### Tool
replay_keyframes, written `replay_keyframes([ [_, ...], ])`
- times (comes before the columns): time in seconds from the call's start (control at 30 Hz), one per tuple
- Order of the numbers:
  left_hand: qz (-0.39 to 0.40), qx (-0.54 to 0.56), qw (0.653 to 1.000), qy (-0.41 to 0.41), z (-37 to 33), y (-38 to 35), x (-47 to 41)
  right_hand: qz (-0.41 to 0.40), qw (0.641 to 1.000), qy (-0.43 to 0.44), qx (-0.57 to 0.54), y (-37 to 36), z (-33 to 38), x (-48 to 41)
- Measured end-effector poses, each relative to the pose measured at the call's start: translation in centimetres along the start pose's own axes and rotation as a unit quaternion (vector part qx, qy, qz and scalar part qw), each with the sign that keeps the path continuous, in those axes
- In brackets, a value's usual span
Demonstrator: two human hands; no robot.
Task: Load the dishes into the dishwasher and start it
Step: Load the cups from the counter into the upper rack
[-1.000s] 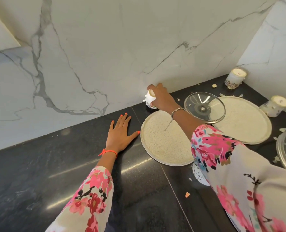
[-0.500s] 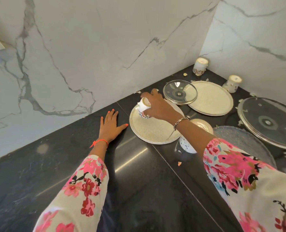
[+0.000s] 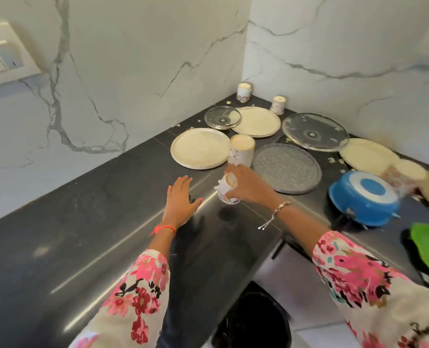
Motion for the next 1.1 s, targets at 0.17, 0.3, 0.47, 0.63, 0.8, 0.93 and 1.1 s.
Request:
replay_keyframes([
  [0.17, 0.008, -0.011, 0.998, -0.056, -6.6, -2.6, 10.3, -0.035, 0.998, -0.039, -0.033, -0.9, -1.9, 12.6],
  [0.3, 0.013, -0.036, 0.994, -0.099, -10.3, -5.1, 19.2, -0.057, 0.995, -0.073, -0.024, -2.5, -3.3, 22.4],
  [0.47, 0.084, -0.057, 0.988, -0.119, -13.4, -8.5, 30.4, -0.056, 0.988, -0.139, -0.025, -5.1, -4.5, 34.9],
  [0.63, 0.155, -0.067, 0.976, -0.141, -15.7, -10.8, 39.2, -0.044, 0.978, -0.203, -0.03, -8.9, -5.1, 45.3],
  [0.8, 0.17, -0.058, 0.966, -0.187, -17.1, -12.5, 47.9, -0.041, 0.961, -0.27, -0.051, -14.0, -4.8, 55.3],
  [0.93, 0.199, -0.055, 0.95, -0.233, -17.4, -14.5, 55.3, -0.048, 0.947, -0.313, -0.061, -18.2, -3.8, 62.9],
  [1.1, 0.243, -0.105, 0.924, -0.276, -17.8, -16.2, 64.1, -0.078, 0.926, -0.36, -0.085, -21.9, -1.8, 73.1],
])
Point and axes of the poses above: each hand's wrist, its own x-axis away from the middle knuckle, its own y-axis out of the back of the hand, z = x × y, the point moved 4 cm from there along -x, towards the middle knuckle, and after that the axes turned 3 degrees about -x, right-handed, at the moved point
